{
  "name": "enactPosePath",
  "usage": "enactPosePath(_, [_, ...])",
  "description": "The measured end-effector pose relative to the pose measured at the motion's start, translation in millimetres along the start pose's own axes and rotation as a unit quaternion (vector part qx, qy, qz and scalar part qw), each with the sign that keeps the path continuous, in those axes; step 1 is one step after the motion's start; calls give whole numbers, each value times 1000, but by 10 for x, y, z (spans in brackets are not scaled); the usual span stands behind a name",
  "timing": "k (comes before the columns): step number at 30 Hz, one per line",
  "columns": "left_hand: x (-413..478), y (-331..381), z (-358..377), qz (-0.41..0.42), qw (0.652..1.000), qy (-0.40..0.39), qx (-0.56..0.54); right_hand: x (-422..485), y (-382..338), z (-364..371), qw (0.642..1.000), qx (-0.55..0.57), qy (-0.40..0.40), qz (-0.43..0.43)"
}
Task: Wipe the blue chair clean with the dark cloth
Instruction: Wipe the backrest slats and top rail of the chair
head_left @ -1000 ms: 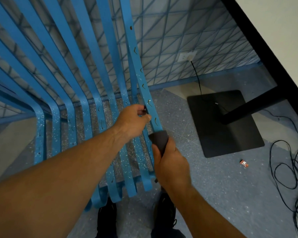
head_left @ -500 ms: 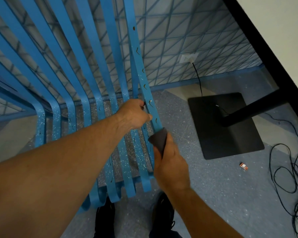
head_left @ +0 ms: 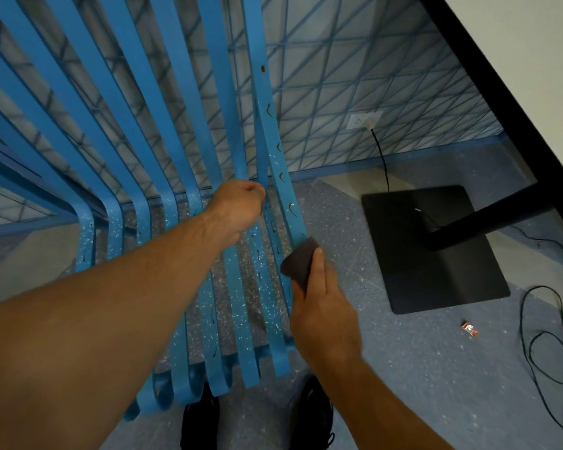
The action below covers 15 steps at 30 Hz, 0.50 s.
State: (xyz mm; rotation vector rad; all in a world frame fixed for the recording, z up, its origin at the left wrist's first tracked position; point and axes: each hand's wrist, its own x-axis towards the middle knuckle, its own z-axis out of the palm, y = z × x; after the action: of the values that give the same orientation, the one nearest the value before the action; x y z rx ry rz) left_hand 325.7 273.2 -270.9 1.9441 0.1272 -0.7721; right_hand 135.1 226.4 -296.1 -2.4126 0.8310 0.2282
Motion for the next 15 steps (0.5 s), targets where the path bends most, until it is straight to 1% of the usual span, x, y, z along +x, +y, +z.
enactPosePath(4, [58,52,67,20,999,-13,-37,278,-107,-66,995,30,-24,92])
enactPosePath(7, [117,56,114,20,998,-22,-59,631,-281,-124,990,54,-21,127])
enactPosePath(9, [176,54,136,1,995,-25,-95,811,-380,-130,989,77,0,124])
enactPosePath(11, [232,75,134,-25,988,-31,-149,850,-419,-117,991,73,19,109])
enactPosePath(13, [295,109,106,-44,980,-37,-189,759,-392,-115,997,25,20,67])
enactPosePath(15, [367,165,71,-47,976,-42,-209,624,-333,-107,1000,-19,5,10])
